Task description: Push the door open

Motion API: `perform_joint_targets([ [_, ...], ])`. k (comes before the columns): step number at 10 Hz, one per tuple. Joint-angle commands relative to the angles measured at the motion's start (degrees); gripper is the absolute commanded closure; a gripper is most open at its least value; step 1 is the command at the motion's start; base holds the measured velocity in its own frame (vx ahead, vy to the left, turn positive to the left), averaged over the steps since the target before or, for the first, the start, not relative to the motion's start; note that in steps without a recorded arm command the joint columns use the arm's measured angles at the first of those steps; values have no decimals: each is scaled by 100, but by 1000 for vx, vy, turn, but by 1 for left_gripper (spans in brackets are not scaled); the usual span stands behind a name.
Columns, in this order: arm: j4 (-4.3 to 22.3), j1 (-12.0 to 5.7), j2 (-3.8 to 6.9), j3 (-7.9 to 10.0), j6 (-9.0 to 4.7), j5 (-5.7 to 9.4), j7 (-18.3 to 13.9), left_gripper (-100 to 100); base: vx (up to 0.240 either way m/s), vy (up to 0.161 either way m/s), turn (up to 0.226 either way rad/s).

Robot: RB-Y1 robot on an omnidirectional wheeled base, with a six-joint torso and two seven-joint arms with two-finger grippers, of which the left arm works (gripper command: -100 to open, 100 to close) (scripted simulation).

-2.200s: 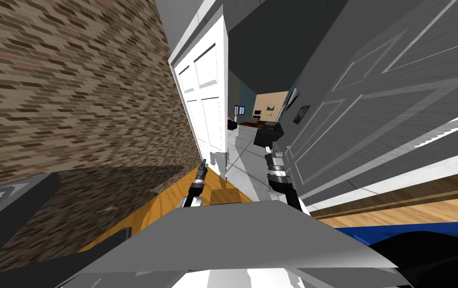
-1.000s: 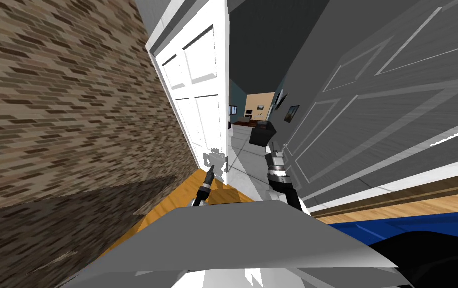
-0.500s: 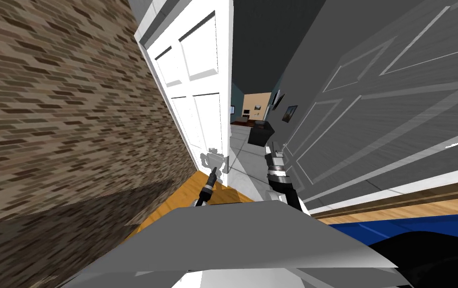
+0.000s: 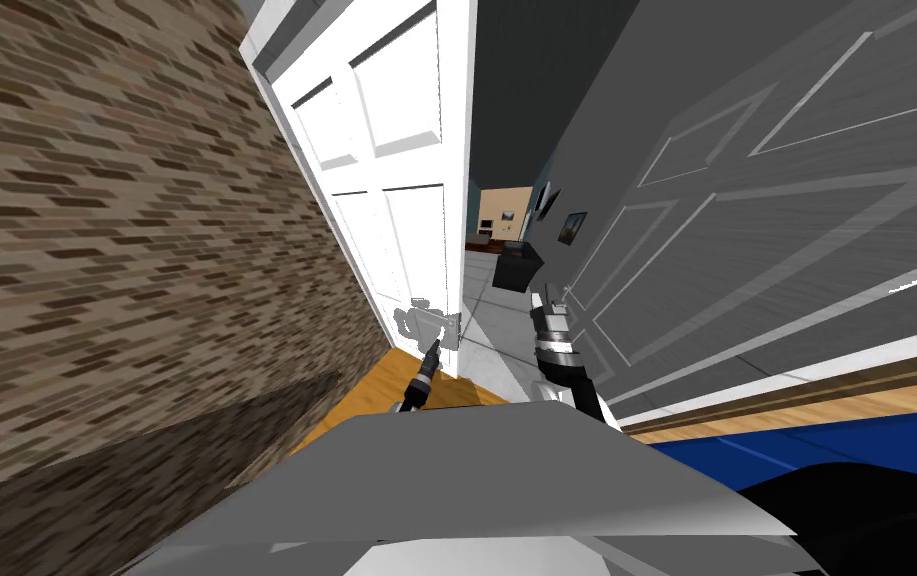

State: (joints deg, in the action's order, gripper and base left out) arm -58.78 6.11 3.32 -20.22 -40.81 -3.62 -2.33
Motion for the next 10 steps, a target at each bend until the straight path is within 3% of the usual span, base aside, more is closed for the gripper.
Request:
perform_joint_targets([
  [1,219,-42,-52,-134,-30,-10,-25,-100,117,152,-127],
  [4,595,-158,-139,-269,-112,-11,-61,-100,104,116,-107],
  [5,507,-135,-106,-244,-90,-10,-62,-100,36,44,-16],
  [6,559,-168,-51,-222,-94,-1,-64,-100,81,-27,-32],
  [10,667,-239,-56,-157,-109,21,-49,-100,176,-87,-27],
])
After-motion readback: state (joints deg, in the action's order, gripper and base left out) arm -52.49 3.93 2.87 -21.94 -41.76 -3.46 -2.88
